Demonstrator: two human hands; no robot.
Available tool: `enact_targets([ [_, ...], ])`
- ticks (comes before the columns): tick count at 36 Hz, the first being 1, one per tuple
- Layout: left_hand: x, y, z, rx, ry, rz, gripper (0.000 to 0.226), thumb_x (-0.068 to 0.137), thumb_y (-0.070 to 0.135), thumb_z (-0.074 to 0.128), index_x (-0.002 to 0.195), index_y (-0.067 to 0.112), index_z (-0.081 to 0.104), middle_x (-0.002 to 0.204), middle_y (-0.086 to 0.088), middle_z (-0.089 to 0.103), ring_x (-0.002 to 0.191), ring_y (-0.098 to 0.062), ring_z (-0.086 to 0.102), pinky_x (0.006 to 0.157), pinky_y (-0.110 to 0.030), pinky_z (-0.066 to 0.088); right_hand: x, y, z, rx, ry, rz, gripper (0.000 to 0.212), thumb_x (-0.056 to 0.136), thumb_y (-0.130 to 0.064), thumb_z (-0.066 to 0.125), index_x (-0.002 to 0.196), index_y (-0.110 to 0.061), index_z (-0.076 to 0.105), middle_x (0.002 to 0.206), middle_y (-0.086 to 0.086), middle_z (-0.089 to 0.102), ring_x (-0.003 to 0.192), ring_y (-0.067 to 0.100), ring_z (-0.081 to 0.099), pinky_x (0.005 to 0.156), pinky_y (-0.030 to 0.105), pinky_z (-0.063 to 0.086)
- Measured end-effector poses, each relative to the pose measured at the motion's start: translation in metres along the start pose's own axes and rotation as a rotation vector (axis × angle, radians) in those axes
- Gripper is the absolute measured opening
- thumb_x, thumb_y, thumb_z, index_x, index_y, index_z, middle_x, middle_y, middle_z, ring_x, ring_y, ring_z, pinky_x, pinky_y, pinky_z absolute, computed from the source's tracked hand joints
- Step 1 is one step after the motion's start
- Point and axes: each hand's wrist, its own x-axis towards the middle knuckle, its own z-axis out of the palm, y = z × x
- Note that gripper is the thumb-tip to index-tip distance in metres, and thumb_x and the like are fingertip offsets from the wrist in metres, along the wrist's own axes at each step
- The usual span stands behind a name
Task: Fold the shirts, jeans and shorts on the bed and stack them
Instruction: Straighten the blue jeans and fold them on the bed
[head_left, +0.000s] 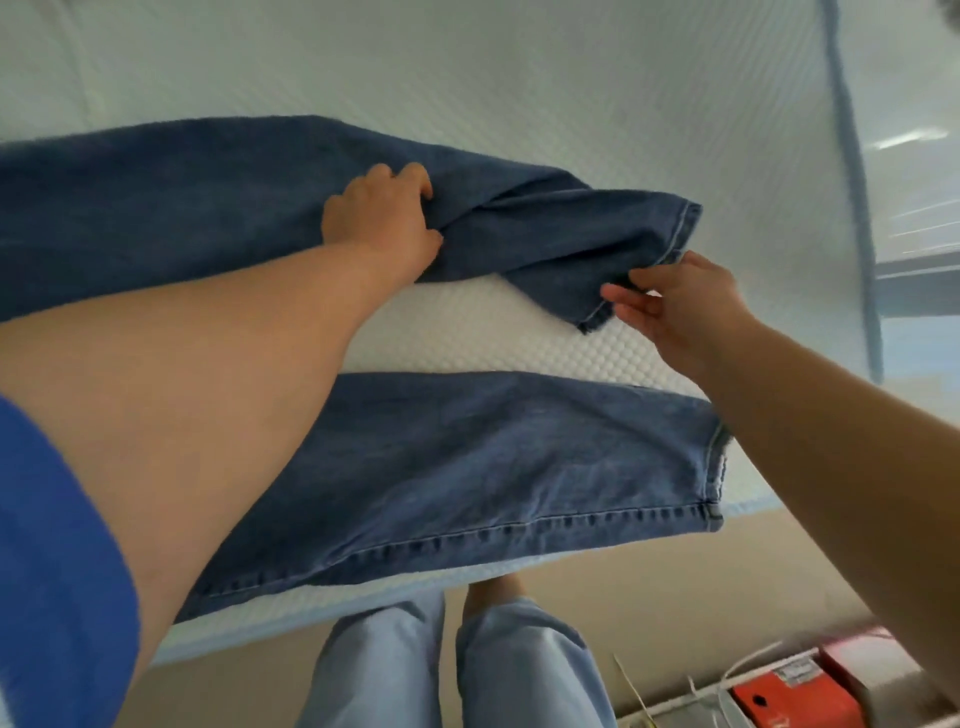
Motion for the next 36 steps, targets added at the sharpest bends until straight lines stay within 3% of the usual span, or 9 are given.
enact_targets([
  [3, 0.0, -0.009, -0.008, -0.057, 0.04, 0.005, 0.022, 0.093, 0.032, 0.047, 0.109, 0.023, 0.059, 0.108, -0.008, 0.062, 0.093, -0.026, 0.056, 0.066, -0.035, 0.036, -0.006, -0.016, 0.002, -0.028, -0.003, -0.066, 0.026, 0.087, 0.011, 0.048, 0.092, -0.013, 0.056, 0.092, 0.012, 0.066, 0.072, 0.02, 0.071, 0.061, 0.024, 0.056],
  [8, -0.009, -0.027, -0.043, -0.465, 0.09, -0.008, 0.012, 0.092, 0.03, 0.051, 0.094, 0.022, 0.059, 0.087, 0.004, 0.061, 0.086, -0.017, 0.055, 0.07, -0.028, 0.036, -0.017, -0.061, 0.002, -0.509, 0.068, -0.431, 0.022, 0.078, 0.008, 0.057, 0.092, -0.009, 0.059, 0.091, 0.008, 0.064, 0.088, 0.027, 0.064, 0.078, 0.039, 0.056],
  [13, -0.028, -0.033, -0.083, -0.886, 0.299, -0.012, 0.016, 0.088, 0.02, 0.054, 0.073, 0.026, 0.052, 0.067, 0.015, 0.051, 0.061, 0.011, 0.048, 0.058, -0.003, 0.034, -0.022, -0.112, 0.003, -1.043, 0.283, -0.907, 0.012, 0.084, -0.008, 0.05, 0.083, -0.019, 0.053, 0.067, -0.003, 0.056, 0.059, 0.016, 0.051, 0.054, 0.021, 0.038],
  [17, -0.047, -0.033, -0.075, -0.97, 0.332, 0.074, 0.016, 0.08, 0.02, 0.055, 0.069, 0.031, 0.052, 0.069, 0.014, 0.053, 0.066, 0.007, 0.049, 0.064, -0.004, 0.035, -0.004, -0.123, -0.012, -1.397, 0.058, -1.311, 0.02, 0.077, -0.003, 0.055, 0.094, 0.004, 0.063, 0.11, 0.026, 0.062, 0.095, 0.042, 0.062, 0.081, 0.044, 0.048],
  [20, -0.053, -0.033, -0.041, -0.76, 0.152, 0.111, 0.012, 0.081, 0.02, 0.058, 0.073, 0.028, 0.055, 0.077, 0.013, 0.053, 0.075, 0.001, 0.05, 0.067, -0.008, 0.035, 0.033, -0.115, -0.026, -1.728, -0.018, -1.163, 0.037, 0.08, 0.013, 0.052, 0.115, 0.003, 0.06, 0.143, 0.021, 0.042, 0.129, 0.04, 0.042, 0.105, 0.049, 0.034],
  [24, -0.049, -0.03, -0.001, -0.399, -0.131, 0.089, 0.011, 0.086, 0.018, 0.058, 0.088, 0.027, 0.064, 0.082, 0.014, 0.049, 0.081, -0.011, 0.05, 0.07, -0.025, 0.036, 0.066, -0.093, -0.031, -1.581, 0.094, -0.786, 0.043, 0.088, -0.001, 0.046, 0.127, -0.017, 0.054, 0.14, 0.007, 0.049, 0.119, 0.029, 0.053, 0.099, 0.044, 0.043],
  [27, -0.042, -0.018, 0.005, -0.442, -0.072, 0.034, 0.017, 0.085, 0.02, 0.06, 0.101, 0.023, 0.066, 0.086, 0.014, 0.051, 0.082, -0.008, 0.051, 0.073, -0.026, 0.04, 0.077, -0.082, -0.018, -1.243, 0.176, -0.591, 0.031, 0.09, -0.021, 0.051, 0.12, -0.015, 0.056, 0.118, 0.011, 0.06, 0.102, 0.03, 0.057, 0.083, 0.035, 0.046],
  [32, -0.025, 0.005, -0.001, -0.441, 0.022, 0.003, 0.021, 0.082, 0.024, 0.063, 0.103, 0.025, 0.064, 0.088, 0.012, 0.053, 0.083, -0.009, 0.053, 0.075, -0.027, 0.043, 0.091, -0.088, 0.008, -1.011, 0.122, -0.46, 0.041, 0.089, -0.045, 0.049, 0.09, -0.006, 0.061, 0.079, 0.005, 0.056, 0.061, 0.016, 0.048, 0.052, 0.027, 0.034],
  [36, -0.005, 0.021, -0.008, -0.472, 0.162, -0.035, 0.012, 0.088, 0.023, 0.057, 0.095, 0.023, 0.067, 0.089, 0.009, 0.057, 0.08, -0.01, 0.052, 0.076, -0.026, 0.04, 0.096, -0.091, 0.024, -0.854, 0.164, -0.5, 0.042, 0.079, -0.056, 0.06, 0.094, -0.018, 0.049, 0.096, -0.001, 0.051, 0.082, 0.017, 0.051, 0.067, 0.029, 0.043],
])
